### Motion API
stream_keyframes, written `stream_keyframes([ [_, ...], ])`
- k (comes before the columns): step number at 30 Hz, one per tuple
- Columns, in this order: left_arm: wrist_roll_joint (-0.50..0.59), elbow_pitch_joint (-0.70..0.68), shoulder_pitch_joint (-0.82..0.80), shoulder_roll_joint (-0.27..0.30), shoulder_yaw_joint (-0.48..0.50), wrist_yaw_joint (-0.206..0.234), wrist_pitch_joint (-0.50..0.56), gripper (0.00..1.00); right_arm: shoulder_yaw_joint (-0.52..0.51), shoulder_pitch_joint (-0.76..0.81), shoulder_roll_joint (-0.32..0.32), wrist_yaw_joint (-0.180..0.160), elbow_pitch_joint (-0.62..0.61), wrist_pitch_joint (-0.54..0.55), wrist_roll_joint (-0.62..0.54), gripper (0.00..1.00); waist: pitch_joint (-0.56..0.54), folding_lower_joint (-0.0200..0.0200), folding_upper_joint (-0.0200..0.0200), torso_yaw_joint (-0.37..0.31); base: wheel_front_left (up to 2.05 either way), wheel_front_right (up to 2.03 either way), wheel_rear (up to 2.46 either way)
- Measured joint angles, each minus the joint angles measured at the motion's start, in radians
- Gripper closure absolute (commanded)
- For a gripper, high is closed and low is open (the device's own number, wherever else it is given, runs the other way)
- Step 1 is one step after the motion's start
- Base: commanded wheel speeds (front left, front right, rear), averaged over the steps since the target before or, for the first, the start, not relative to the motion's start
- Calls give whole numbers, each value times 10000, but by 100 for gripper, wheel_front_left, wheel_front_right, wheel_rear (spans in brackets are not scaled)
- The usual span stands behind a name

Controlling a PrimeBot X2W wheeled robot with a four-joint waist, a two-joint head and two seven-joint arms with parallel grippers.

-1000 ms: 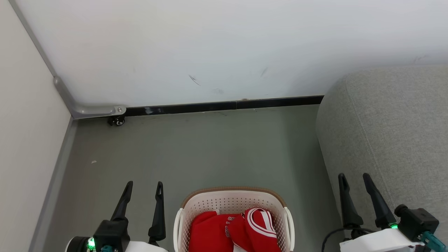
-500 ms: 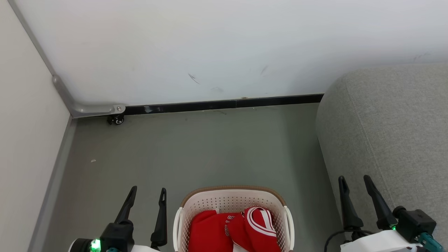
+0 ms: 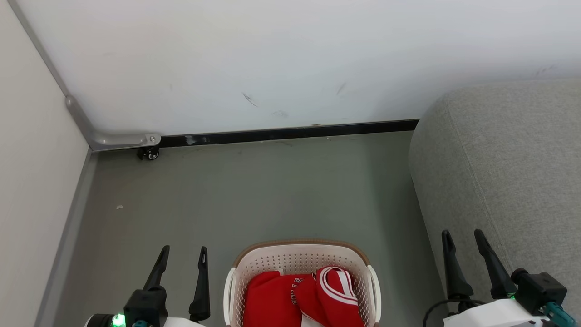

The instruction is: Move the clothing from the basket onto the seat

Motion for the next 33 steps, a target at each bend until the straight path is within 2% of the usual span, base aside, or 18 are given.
stream_keyframes([
  [25, 21, 163, -291, -31, 44, 15, 0, 0, 21, -201, -4, 0, 119, 0, 8, 0, 344, -1, 0, -31, 0, 0, 0],
  [33, 176, 351, -692, -33, -50, 0, 0, 0, -94, -206, -4, 0, -196, 0, -10, 0, 678, -1, 0, -103, 0, 0, 0],
])
